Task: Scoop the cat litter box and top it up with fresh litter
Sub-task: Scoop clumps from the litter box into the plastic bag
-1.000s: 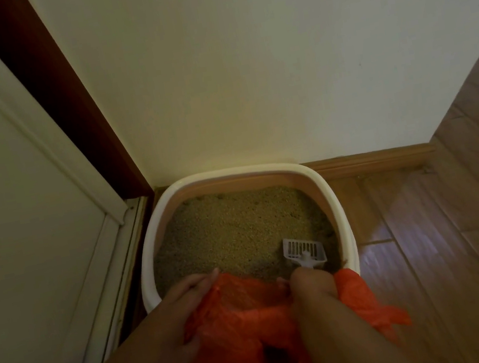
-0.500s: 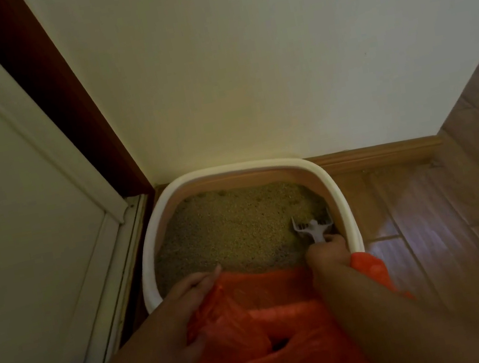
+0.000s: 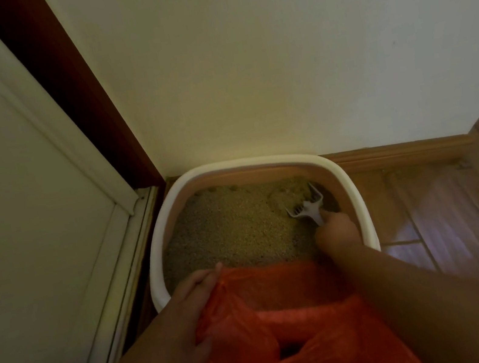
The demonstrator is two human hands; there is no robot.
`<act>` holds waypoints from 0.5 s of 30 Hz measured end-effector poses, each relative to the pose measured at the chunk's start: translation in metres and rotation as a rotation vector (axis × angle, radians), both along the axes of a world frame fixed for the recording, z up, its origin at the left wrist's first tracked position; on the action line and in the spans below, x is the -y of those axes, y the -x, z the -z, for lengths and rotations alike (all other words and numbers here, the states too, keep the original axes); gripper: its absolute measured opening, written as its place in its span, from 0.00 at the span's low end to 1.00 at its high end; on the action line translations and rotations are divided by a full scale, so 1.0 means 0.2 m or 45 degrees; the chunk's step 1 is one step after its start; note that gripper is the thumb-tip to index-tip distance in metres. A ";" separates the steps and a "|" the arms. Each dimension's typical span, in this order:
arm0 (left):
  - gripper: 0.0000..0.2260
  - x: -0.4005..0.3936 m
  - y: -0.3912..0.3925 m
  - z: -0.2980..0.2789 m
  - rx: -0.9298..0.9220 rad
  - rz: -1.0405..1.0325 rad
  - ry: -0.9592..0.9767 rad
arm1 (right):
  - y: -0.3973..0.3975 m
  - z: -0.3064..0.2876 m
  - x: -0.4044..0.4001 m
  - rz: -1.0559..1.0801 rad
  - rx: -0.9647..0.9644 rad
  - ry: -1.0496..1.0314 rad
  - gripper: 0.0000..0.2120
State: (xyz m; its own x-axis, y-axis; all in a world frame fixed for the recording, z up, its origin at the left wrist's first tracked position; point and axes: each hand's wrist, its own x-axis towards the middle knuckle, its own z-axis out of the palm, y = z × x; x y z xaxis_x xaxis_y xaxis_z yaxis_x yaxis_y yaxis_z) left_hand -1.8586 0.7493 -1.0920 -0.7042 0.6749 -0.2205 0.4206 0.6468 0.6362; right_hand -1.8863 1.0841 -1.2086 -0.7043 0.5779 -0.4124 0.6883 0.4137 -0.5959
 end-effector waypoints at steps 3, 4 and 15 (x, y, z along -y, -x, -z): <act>0.42 0.00 0.00 0.01 0.000 0.014 0.000 | 0.01 0.03 -0.01 -0.095 0.024 -0.046 0.23; 0.42 0.00 0.00 0.01 -0.007 0.016 0.006 | 0.01 0.03 -0.01 -0.118 0.035 -0.078 0.23; 0.40 -0.01 0.00 -0.02 0.039 -0.006 0.011 | 0.01 0.02 -0.09 -0.442 0.015 -0.455 0.12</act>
State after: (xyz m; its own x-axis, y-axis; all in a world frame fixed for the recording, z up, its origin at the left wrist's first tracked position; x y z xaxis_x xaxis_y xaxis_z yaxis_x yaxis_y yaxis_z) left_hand -1.8580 0.7520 -1.0889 -0.7001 0.6697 -0.2477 0.3983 0.6542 0.6430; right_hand -1.8874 1.1015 -1.2131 -0.8765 0.4169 -0.2405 0.4798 0.7963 -0.3683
